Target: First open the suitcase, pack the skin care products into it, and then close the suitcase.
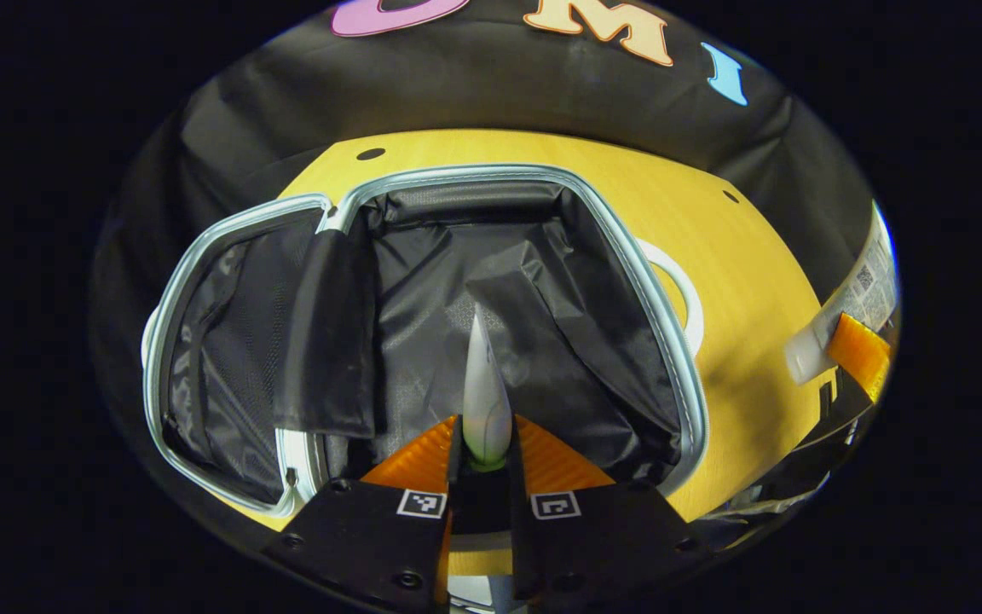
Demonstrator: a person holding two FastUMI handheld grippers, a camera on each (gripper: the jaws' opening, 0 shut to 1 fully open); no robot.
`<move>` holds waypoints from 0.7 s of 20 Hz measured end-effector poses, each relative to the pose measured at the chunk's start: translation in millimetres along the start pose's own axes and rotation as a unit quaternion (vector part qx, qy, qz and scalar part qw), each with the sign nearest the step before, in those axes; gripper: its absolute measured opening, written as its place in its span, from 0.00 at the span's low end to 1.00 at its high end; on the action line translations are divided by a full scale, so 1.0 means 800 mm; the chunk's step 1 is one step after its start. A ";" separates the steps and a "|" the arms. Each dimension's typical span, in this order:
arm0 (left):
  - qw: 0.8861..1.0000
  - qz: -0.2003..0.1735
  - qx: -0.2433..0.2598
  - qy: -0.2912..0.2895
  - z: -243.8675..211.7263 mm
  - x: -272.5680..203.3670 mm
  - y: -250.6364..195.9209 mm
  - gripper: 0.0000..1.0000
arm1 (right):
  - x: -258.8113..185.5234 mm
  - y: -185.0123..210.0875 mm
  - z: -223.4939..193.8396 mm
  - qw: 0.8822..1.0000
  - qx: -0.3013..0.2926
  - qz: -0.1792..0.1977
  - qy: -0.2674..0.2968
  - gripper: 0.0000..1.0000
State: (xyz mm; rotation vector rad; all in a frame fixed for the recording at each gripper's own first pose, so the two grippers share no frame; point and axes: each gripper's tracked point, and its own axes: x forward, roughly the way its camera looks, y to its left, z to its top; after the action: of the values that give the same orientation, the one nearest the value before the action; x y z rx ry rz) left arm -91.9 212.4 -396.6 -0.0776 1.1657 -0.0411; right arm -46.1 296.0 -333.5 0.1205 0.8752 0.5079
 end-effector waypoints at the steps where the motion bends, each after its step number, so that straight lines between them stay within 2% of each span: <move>1: 1.000 -0.010 0.007 -0.004 0.001 0.000 0.003 0.22 | 0.008 0.012 -0.004 1.000 0.013 -0.001 0.006 0.27; 3: 0.998 -0.043 0.023 -0.026 0.011 -0.004 -0.002 0.26 | 0.029 0.029 -0.014 0.999 0.024 -0.010 0.019 0.27; 4: 0.996 -0.064 0.035 -0.041 0.017 -0.011 -0.006 0.31 | 0.040 0.037 -0.023 0.999 0.030 -0.016 0.030 0.27; 7: 0.990 -0.095 0.051 -0.087 0.045 -0.038 -0.003 0.60 | 0.064 0.067 -0.040 0.997 0.053 -0.014 0.054 0.27; 10: 0.985 -0.117 0.015 -0.128 0.078 -0.061 0.016 0.62 | 0.092 0.080 -0.075 0.994 0.044 -0.030 0.096 0.27; 13: 0.984 -0.104 -0.021 -0.145 0.097 -0.073 0.058 0.65 | 0.109 0.090 -0.105 0.989 0.048 -0.036 0.135 0.27; 14: 0.983 -0.094 -0.029 -0.152 0.101 -0.078 0.076 0.70 | 0.114 0.093 -0.108 0.989 0.041 -0.037 0.140 0.25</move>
State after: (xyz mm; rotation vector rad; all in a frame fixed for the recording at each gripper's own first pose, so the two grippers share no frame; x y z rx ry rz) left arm -42.7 280.5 -312.5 -0.2370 0.8512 -0.1575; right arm -91.3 395.0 -430.7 0.0920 1.1708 0.4245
